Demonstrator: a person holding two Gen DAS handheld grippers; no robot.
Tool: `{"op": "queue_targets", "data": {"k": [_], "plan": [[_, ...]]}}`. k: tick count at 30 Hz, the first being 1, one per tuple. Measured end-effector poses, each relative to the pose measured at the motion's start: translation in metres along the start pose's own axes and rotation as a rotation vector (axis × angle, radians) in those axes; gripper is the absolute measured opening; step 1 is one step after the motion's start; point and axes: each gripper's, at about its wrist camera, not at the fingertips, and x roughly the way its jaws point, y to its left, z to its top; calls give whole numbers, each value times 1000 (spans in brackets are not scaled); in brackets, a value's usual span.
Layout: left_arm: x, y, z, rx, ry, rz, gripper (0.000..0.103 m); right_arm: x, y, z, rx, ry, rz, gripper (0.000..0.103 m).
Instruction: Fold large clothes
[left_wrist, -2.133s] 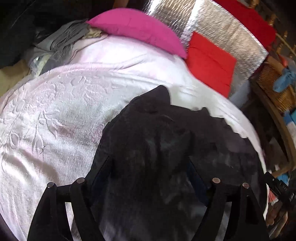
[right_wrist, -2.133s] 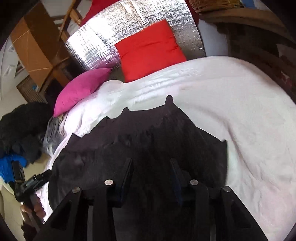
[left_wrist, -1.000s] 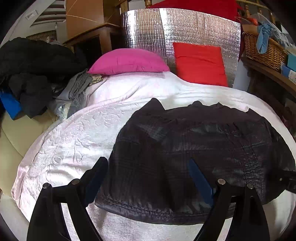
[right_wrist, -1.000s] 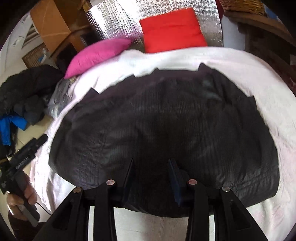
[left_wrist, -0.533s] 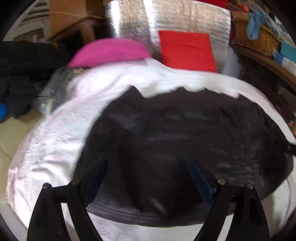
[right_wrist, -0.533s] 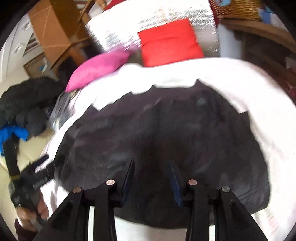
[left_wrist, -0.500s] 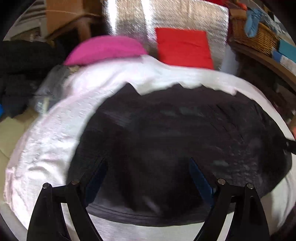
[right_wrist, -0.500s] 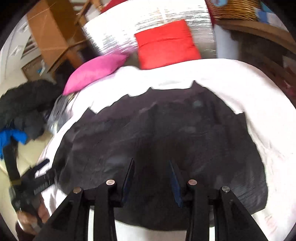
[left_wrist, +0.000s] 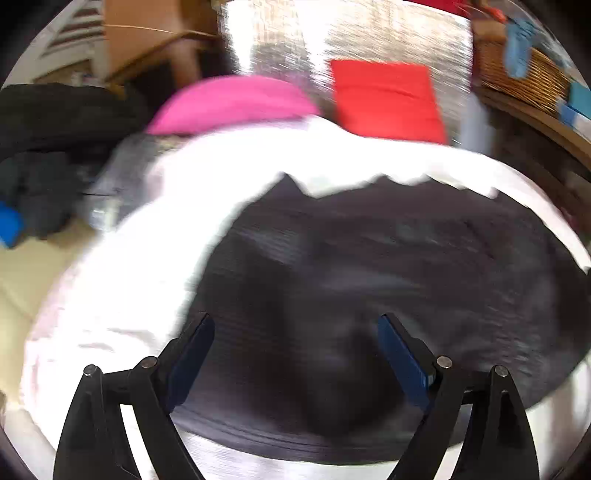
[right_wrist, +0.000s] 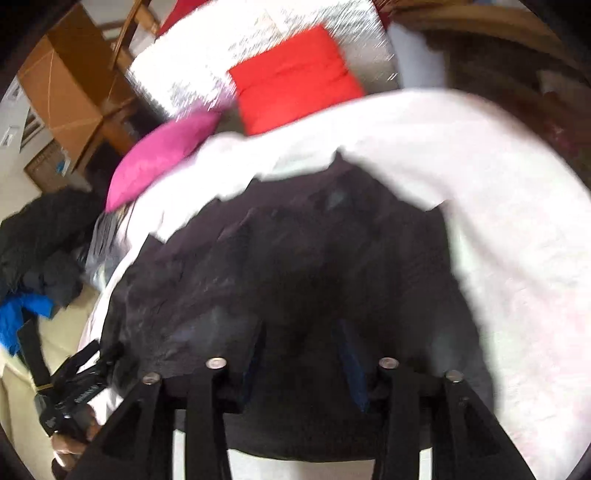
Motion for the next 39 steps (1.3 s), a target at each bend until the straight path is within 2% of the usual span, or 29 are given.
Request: {"op": "queue_targets", "data": {"k": [3, 4, 6, 9, 11, 13, 15, 17, 20, 21, 23, 25, 29, 31, 36, 37, 38, 39], "plan": [[12, 34, 1, -67, 35, 92, 90, -10, -16, 4, -6, -66, -143, 68], [17, 41, 1, -83, 53, 113, 90, -8, -22, 5, -9, -63, -195, 69], [28, 57, 0, -120, 89, 133, 90, 2, -32, 6, 14, -16, -215, 69], [41, 67, -4, -160, 145, 56, 90, 25, -44, 3, 69, 80, -154, 69], [46, 69, -5, -181, 164, -13, 90, 32, -47, 0, 96, 112, -89, 69], [49, 68, -7, -190, 188, -45, 89, 33, -39, -2, 73, 104, -99, 67], [48, 69, -7, -218, 181, -50, 89, 27, -33, -3, 50, 70, -100, 67], [51, 69, -7, -210, 180, -25, 90, 21, -32, -6, 30, 46, -94, 67], [62, 65, -12, -207, 216, -29, 91, 37, -35, -8, 35, 94, -153, 66], [65, 65, -13, -209, 220, -34, 91, 45, -38, -11, 47, 125, -152, 66], [63, 68, -13, -230, 227, -47, 91, 44, -38, -7, 53, 119, -149, 68], [55, 71, -11, -250, 210, -52, 91, 34, -35, -4, 54, 89, -146, 68], [42, 74, -1, -218, 114, -4, 91, 17, -32, 9, 50, -4, -113, 68], [43, 76, 3, -236, 91, -38, 91, 17, -30, 20, 51, -30, -99, 77], [71, 81, 9, -319, 140, -139, 91, 50, -52, 39, 145, 9, -43, 78], [77, 83, 10, -336, 147, -153, 86, 62, -57, 41, 172, 38, -24, 78], [82, 83, 10, -350, 159, -169, 69, 70, -60, 43, 178, 54, -31, 77], [87, 84, 11, -367, 176, -208, 63, 76, -60, 45, 169, 62, -45, 73]]}}
